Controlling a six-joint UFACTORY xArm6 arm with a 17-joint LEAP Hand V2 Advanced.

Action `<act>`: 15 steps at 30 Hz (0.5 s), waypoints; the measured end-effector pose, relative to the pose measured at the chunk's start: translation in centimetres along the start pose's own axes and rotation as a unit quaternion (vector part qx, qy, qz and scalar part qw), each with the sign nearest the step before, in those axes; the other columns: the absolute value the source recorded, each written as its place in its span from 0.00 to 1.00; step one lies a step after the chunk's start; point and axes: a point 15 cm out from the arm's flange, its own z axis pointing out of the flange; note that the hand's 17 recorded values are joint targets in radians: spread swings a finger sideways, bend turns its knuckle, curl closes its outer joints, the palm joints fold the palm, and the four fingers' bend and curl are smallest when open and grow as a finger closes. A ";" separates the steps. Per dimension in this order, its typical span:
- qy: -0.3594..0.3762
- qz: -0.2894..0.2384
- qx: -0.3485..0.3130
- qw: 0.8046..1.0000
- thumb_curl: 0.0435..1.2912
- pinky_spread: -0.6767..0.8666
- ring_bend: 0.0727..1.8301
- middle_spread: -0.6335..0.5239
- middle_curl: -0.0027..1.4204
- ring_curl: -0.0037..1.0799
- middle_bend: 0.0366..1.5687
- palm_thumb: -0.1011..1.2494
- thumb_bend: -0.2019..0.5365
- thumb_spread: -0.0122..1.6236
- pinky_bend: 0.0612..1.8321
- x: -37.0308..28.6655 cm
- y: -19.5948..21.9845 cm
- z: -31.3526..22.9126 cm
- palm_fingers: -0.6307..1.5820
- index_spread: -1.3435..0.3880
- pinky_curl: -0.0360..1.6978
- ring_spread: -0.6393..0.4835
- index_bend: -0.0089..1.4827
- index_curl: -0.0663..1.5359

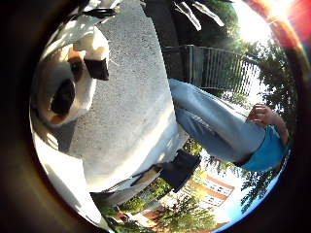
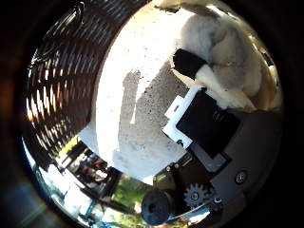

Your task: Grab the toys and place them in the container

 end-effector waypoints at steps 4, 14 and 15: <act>-0.007 0.006 -0.023 1.000 0.44 0.57 0.78 0.41 0.65 0.68 0.81 0.83 0.41 0.63 0.83 0.8 1.8 -0.6 0.71 0.31 0.44 0.49 0.41 0.39; -0.030 0.031 -0.009 0.999 0.54 0.54 0.82 0.41 0.67 0.73 0.87 0.85 0.35 0.64 0.87 4.0 4.0 -7.0 0.67 0.21 0.48 0.46 0.43 0.53; -0.036 0.031 -0.008 0.999 0.54 0.54 0.82 0.41 0.68 0.73 0.88 0.85 0.35 0.64 0.87 3.8 4.2 -8.3 0.67 0.20 0.48 0.46 0.43 0.54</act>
